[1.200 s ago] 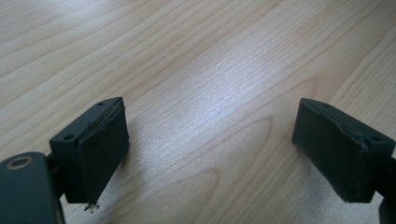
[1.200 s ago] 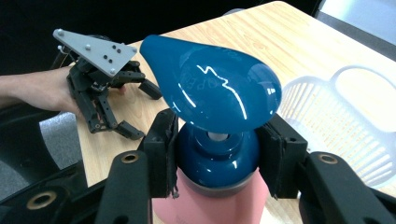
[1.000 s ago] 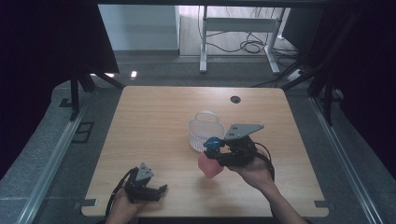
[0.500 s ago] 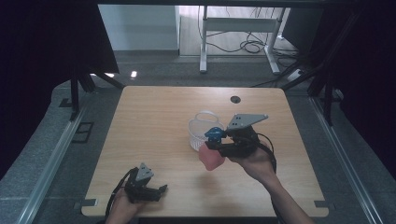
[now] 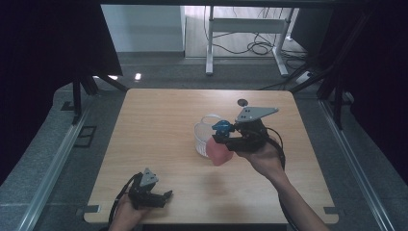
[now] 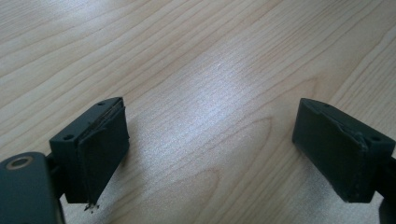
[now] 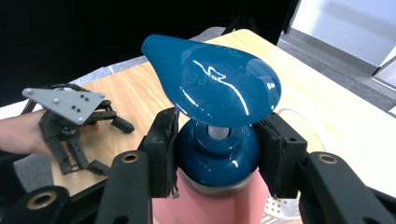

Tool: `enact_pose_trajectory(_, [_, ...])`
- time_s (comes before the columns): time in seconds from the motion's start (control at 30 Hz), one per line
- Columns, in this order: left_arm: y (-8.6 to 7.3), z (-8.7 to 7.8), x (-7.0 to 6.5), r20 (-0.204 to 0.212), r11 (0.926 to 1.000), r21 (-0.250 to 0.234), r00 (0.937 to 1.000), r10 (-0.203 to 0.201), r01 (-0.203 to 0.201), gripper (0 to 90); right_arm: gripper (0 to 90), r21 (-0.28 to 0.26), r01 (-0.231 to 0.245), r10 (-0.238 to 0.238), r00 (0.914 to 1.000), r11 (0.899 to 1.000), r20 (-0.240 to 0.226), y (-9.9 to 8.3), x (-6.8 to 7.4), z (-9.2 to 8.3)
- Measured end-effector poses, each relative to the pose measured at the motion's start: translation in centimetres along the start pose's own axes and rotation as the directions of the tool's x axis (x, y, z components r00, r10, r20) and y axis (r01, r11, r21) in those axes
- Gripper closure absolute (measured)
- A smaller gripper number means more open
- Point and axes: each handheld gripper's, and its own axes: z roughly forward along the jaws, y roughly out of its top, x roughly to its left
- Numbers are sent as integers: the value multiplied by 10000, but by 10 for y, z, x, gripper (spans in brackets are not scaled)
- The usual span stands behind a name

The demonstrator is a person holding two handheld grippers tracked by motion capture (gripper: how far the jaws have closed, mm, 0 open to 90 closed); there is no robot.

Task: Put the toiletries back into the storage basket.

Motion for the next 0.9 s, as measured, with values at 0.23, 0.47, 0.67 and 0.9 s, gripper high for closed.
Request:
enact_pose_trajectory(0.23, [0,0,0,-1,10000,1,10000,0,0,104,526,-22,-46,47,9997,10000,247,6,-7,2])
enact_pose_trajectory(0.47, [0,0,0,-10,10000,20,10000,23,-23,104,525,-45,-126,128,9986,9999,510,11,-14,6])
enact_pose_trajectory(0.67, [0,0,0,-4,10000,11,10000,21,-21,104,526,-55,-168,171,9973,9998,713,14,-20,12])
enact_pose_trajectory(0.9, [0,0,0,-11,10000,-3,10000,-14,14,104,526,-69,-212,218,9948,9998,994,16,-30,22])
